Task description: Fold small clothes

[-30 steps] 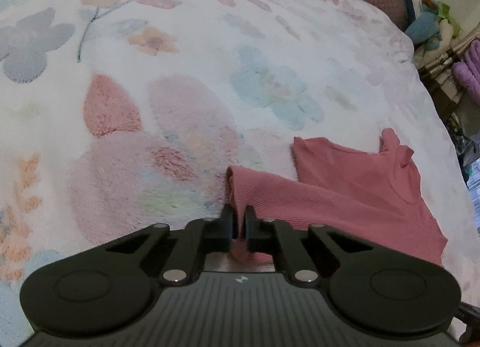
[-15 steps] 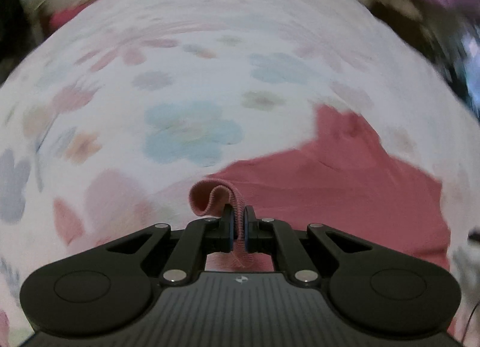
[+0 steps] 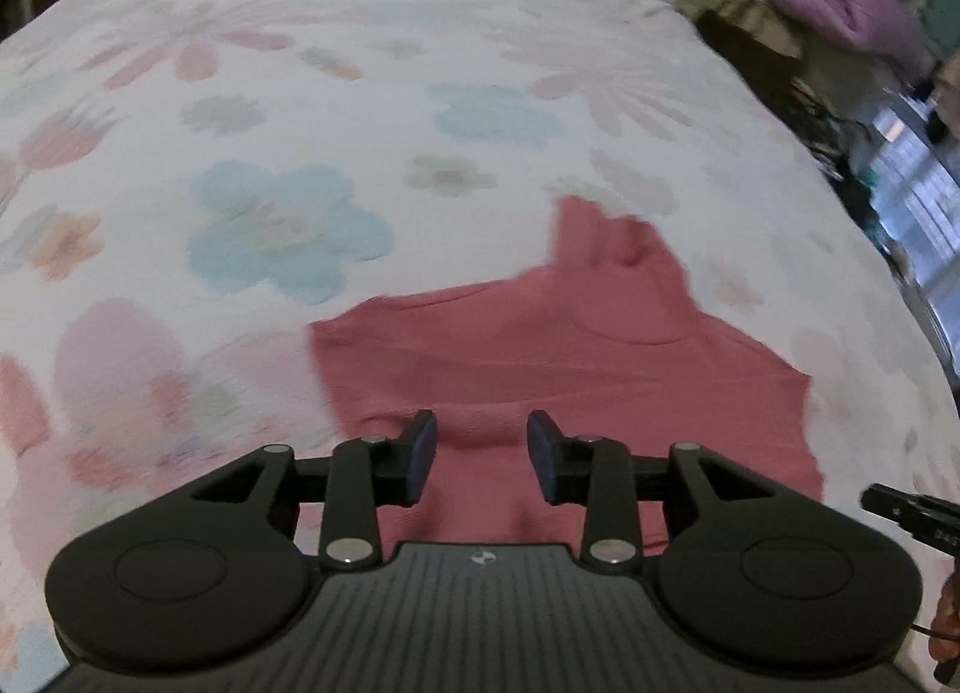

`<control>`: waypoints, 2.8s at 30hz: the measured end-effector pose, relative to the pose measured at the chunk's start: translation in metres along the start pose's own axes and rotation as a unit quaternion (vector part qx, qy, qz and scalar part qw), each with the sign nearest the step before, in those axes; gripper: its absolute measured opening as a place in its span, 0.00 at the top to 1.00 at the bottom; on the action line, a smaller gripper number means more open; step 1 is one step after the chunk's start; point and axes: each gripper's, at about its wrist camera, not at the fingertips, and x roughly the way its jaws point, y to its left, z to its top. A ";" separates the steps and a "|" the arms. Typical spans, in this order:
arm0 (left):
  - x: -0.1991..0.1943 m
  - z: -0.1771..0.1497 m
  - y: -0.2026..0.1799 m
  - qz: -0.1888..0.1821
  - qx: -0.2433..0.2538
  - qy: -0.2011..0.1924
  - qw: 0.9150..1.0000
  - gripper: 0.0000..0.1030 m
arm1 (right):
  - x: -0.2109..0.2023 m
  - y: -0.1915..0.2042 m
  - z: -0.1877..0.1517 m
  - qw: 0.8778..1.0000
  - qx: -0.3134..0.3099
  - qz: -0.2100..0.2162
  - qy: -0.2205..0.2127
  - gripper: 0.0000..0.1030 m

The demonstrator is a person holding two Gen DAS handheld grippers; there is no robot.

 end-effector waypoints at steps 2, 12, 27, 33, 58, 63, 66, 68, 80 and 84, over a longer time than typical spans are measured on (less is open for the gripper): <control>0.004 -0.005 0.010 -0.001 -0.006 -0.001 1.000 0.68 | 0.002 0.004 0.001 1.000 0.003 0.012 -0.001 0.79; 0.047 -0.004 0.024 0.025 -0.011 -0.009 1.000 0.85 | 0.036 0.043 0.018 0.999 -0.039 0.021 0.002 0.93; 0.010 -0.039 0.016 0.010 0.036 -0.033 0.999 0.85 | 0.037 0.041 0.007 0.999 -0.046 0.016 0.000 0.92; 0.032 -0.070 0.011 0.066 0.077 0.015 0.995 0.85 | 0.065 0.037 -0.012 0.998 -0.033 0.001 0.054 0.93; -0.152 -0.130 -0.032 0.074 0.177 -0.052 0.980 0.74 | -0.124 0.059 -0.073 0.990 -0.131 0.026 0.041 0.65; -0.148 -0.092 -0.029 0.043 0.134 -0.078 0.987 0.68 | -0.118 0.070 -0.039 0.988 -0.147 0.040 0.019 0.55; -0.131 -0.062 -0.032 0.035 0.135 -0.087 0.986 0.66 | -0.102 0.077 -0.010 0.987 -0.155 0.044 0.007 0.52; -0.112 -0.037 -0.033 0.036 0.139 -0.089 0.986 0.65 | -0.084 0.083 0.014 0.986 -0.162 0.043 -0.001 0.53; 0.047 0.076 -0.009 -0.043 0.071 -0.064 0.995 0.64 | 0.090 0.077 0.151 0.995 -0.052 0.085 0.015 0.68; 0.097 0.091 0.000 -0.079 0.016 -0.042 0.996 0.64 | 0.147 0.075 0.173 0.995 -0.022 0.096 0.022 0.70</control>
